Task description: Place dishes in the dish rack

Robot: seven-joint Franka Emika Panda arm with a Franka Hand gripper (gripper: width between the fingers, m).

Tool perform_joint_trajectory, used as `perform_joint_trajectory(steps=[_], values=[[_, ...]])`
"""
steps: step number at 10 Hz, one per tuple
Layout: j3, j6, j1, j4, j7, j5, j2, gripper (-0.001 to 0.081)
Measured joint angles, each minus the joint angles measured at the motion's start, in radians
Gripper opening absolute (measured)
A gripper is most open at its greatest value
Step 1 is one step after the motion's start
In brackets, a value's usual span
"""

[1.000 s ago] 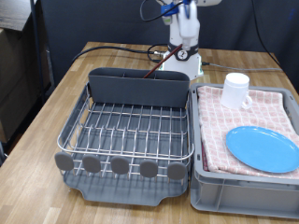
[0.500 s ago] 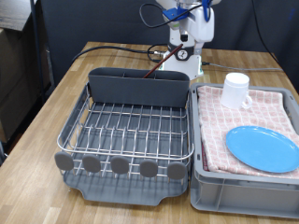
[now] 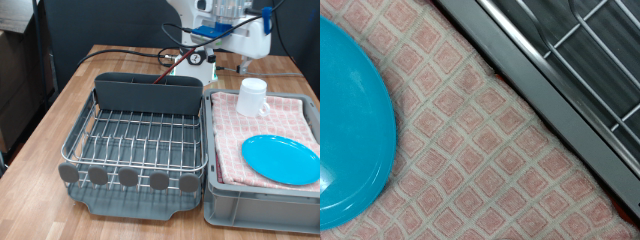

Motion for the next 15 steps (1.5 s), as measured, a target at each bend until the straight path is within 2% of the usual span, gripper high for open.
perform_joint_trajectory(steps=[2,4,7,11,13,15], values=[[0.0,0.0,-0.002,0.001,0.022,0.002,0.0,0.0803],[0.003,0.055,0.004,0.024,-0.039,0.001,0.028,0.0803],[0.032,0.059,0.015,0.119,-0.057,0.002,0.124,0.0803],[0.088,-0.024,0.019,0.251,0.024,0.019,0.228,0.0803],[0.105,0.049,0.019,0.253,0.031,0.041,0.256,0.0803],[0.113,0.215,0.019,0.2,-0.041,0.132,0.286,0.0803]])
